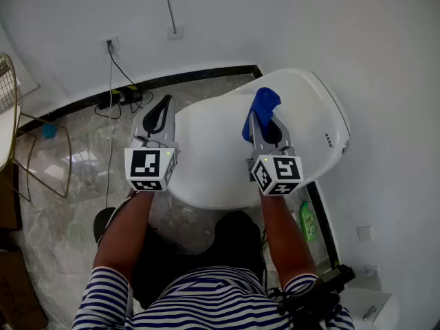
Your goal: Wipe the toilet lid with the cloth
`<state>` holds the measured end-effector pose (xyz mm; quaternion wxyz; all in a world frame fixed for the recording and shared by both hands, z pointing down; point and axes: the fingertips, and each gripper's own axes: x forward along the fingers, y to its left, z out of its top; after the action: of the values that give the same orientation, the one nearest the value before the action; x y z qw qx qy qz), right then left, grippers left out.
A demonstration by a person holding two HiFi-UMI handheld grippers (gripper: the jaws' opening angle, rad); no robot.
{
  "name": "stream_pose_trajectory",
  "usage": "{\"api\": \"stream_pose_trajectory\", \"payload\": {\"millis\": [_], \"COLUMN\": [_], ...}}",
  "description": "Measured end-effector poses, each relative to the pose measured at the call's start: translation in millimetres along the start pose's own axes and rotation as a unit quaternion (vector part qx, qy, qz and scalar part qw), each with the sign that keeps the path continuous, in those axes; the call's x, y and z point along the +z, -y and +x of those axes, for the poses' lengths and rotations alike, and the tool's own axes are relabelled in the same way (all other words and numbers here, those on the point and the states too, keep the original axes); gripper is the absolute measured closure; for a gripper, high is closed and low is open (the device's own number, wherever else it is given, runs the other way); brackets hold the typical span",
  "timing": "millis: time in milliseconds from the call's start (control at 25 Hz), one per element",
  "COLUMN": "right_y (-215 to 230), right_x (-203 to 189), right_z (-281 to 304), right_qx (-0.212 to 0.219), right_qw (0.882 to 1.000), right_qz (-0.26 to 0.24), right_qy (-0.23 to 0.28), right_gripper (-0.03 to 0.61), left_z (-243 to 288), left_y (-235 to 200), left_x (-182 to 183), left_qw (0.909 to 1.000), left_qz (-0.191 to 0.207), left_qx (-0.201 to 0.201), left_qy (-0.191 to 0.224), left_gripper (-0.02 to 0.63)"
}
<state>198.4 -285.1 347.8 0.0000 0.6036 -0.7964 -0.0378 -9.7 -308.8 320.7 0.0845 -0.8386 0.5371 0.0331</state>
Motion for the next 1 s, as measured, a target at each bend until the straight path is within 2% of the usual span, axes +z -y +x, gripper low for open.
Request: {"api": "stream_pose_trajectory", "payload": {"millis": [760,880,1000], "right_y": [-4.2,4.5,29.4], "right_x": [-0.4,1.4,-4.0], "right_z": [2.9,8.2,27.1], "right_qx": [0.009,0.015,0.022], "right_qw": [1.000,0.998,0.990], "right_qz": [-0.014,-0.033,-0.040], "right_qy": [-0.016,-0.052,-0.132], "right_gripper": [0.514,0.515,0.517], "left_z": [-8.3,-17.2,-21.0], "left_y": [-9.7,-17.6,-22.3], "left_x": [5.7,7.1,7.5], "left_qw": [0.9999,0.9999,0.9999], "left_qz": [0.002,0.001,-0.003], "left_qx": [0.006,0.010,0.011], "left_qy": [0.008,0.009,0.009], "left_gripper": [0.609,0.609,0.609]}}
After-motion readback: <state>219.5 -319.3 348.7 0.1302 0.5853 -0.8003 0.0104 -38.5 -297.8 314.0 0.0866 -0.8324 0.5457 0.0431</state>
